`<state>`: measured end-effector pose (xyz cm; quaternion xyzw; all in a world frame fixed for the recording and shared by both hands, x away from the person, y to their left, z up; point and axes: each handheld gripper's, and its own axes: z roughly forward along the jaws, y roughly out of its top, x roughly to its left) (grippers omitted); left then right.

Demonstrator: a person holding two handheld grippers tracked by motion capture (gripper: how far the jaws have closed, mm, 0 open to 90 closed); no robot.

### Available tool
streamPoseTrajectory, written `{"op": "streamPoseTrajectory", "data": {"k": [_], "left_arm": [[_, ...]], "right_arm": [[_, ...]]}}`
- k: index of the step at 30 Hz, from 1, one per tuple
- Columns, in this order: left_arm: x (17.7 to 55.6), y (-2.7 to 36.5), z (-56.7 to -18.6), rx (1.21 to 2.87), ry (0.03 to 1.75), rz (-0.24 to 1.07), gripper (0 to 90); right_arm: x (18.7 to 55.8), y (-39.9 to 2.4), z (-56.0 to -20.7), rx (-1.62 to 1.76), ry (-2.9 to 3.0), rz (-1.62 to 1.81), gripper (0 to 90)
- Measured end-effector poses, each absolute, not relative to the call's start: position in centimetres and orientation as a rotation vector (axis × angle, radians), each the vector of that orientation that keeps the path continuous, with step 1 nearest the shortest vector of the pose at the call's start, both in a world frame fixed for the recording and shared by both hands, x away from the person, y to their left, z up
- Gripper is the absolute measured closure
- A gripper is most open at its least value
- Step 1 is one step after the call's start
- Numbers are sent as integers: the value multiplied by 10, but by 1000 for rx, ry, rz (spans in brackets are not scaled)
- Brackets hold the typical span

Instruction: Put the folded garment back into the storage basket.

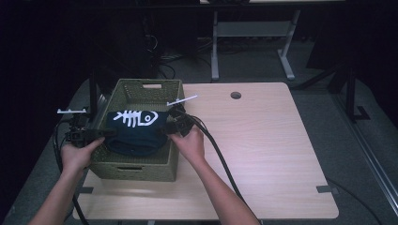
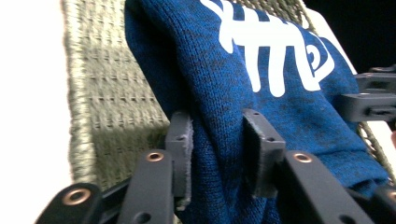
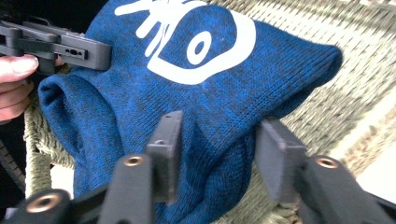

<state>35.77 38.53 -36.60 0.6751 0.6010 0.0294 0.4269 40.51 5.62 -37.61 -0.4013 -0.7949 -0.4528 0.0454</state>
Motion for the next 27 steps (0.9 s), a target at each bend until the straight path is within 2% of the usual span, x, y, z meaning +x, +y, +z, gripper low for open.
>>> {"op": "streamPoseTrajectory", "data": {"k": [5,20,27], "left_arm": [[359,387,-363,1655,1516,119,547],[352,363,-343,1671,1361,132,551],[350,352,-337,1654,1332,134,496]], "right_arm": [[404,52,-368,-1236,-2480,-1399,474],[399,22,-343,-1168,-2389,-1513,468],[397,4,-337,-1125,-2337,-1555,444]]}}
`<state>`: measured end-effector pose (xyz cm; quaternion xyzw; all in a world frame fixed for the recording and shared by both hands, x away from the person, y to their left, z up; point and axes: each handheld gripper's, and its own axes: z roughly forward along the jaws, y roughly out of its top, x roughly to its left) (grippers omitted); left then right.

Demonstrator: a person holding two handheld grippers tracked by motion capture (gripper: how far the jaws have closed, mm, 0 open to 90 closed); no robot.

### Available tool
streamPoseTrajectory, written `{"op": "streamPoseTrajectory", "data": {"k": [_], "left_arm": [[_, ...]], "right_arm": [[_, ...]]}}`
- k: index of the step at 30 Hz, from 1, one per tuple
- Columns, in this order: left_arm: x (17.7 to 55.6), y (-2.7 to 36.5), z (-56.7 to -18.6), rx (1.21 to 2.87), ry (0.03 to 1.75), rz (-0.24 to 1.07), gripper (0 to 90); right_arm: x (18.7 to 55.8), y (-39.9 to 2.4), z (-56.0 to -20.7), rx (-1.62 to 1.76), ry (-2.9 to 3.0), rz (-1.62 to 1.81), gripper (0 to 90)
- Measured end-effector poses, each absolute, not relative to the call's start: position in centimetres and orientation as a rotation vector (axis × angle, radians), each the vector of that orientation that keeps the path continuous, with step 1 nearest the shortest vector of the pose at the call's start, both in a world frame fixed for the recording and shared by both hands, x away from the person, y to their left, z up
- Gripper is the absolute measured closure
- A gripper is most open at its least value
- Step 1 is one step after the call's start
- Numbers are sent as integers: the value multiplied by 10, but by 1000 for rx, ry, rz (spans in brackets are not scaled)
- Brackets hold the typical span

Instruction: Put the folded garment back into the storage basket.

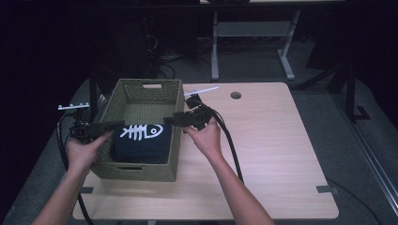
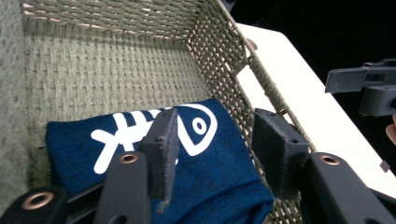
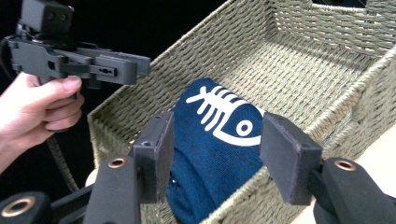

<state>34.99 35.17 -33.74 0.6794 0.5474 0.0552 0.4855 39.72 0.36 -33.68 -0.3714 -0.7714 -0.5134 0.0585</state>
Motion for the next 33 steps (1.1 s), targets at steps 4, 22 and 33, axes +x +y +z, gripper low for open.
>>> {"op": "streamPoseTrajectory", "data": {"k": [4,22,33], "left_arm": [[350,343,-336,1647,1321,128,453],[345,309,-329,1661,1261,118,381],[342,281,-324,1671,1210,118,320]], "right_arm": [[396,-9,-335,-1121,-2319,-1573,429],[387,-61,-338,-1129,-2255,-1630,387],[383,-90,-342,-1156,-2255,-1612,359]]}}
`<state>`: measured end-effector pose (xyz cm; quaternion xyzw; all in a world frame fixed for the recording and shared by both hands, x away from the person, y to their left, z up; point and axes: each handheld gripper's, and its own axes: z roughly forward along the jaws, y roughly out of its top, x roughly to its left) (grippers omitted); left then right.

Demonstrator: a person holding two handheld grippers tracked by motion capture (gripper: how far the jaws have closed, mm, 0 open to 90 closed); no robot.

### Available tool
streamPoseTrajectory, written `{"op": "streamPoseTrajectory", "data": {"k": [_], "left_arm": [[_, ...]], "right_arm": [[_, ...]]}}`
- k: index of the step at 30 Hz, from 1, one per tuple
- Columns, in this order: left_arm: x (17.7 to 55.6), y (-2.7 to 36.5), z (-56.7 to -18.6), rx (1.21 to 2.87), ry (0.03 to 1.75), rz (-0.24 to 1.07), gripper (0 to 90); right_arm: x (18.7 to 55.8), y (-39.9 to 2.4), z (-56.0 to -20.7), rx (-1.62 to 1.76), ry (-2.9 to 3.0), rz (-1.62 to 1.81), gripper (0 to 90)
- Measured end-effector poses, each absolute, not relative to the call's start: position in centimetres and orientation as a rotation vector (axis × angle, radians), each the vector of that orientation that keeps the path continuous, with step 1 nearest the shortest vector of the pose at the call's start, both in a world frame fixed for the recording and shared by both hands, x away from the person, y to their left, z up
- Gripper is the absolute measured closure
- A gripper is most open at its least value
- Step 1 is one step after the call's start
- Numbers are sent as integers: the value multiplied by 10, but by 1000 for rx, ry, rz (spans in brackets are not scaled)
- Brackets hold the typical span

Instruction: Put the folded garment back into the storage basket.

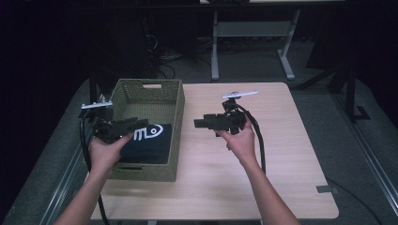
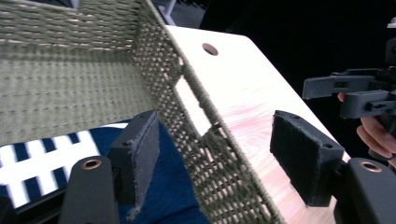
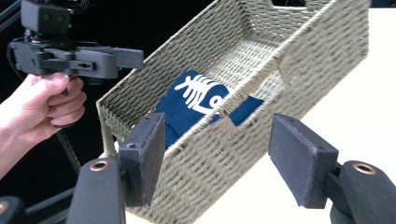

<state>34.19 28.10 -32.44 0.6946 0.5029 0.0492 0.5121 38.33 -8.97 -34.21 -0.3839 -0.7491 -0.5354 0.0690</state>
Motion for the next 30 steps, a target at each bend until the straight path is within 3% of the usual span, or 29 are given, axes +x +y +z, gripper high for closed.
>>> {"op": "streamPoseTrajectory", "data": {"k": [30], "left_arm": [[337,217,-324,1709,1097,65,248]], "right_arm": [[366,-183,-357,-1342,-2239,-1594,332]]}}
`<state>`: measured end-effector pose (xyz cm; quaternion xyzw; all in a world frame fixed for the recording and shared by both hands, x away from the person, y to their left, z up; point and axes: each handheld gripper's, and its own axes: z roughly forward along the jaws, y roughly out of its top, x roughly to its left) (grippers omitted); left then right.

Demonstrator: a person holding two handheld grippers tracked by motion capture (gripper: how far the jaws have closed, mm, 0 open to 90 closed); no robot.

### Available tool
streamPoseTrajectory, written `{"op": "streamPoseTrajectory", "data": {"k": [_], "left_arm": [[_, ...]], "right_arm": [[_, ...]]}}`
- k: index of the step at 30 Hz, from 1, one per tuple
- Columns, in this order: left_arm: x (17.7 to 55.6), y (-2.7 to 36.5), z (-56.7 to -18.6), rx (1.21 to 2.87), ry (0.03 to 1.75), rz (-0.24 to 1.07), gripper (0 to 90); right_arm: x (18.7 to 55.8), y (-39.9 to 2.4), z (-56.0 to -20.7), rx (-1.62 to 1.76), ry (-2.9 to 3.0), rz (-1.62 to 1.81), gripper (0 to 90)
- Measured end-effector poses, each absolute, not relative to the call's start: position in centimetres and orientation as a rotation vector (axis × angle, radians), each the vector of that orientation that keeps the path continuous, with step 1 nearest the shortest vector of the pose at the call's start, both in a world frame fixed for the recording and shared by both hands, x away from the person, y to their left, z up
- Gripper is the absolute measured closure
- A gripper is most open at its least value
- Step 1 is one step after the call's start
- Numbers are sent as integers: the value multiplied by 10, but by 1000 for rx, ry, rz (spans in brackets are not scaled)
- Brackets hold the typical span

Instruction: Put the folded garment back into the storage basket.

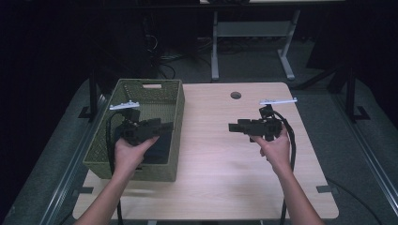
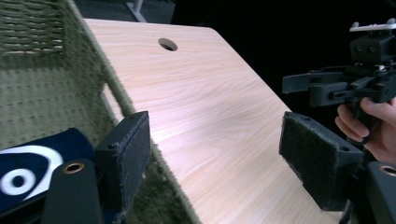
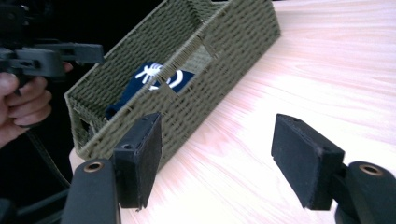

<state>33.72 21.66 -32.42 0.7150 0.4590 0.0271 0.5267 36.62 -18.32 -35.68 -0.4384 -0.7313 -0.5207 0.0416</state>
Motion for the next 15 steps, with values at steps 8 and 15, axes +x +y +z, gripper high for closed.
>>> {"op": "streamPoseTrajectory", "data": {"k": [8,15], "left_arm": [[334,197,-324,1731,1051,41,243],[334,183,-326,1753,1025,28,242]], "right_arm": [[357,-208,-362,-1398,-2223,-1590,330],[351,-224,-365,-1432,-2212,-1595,330]]}}
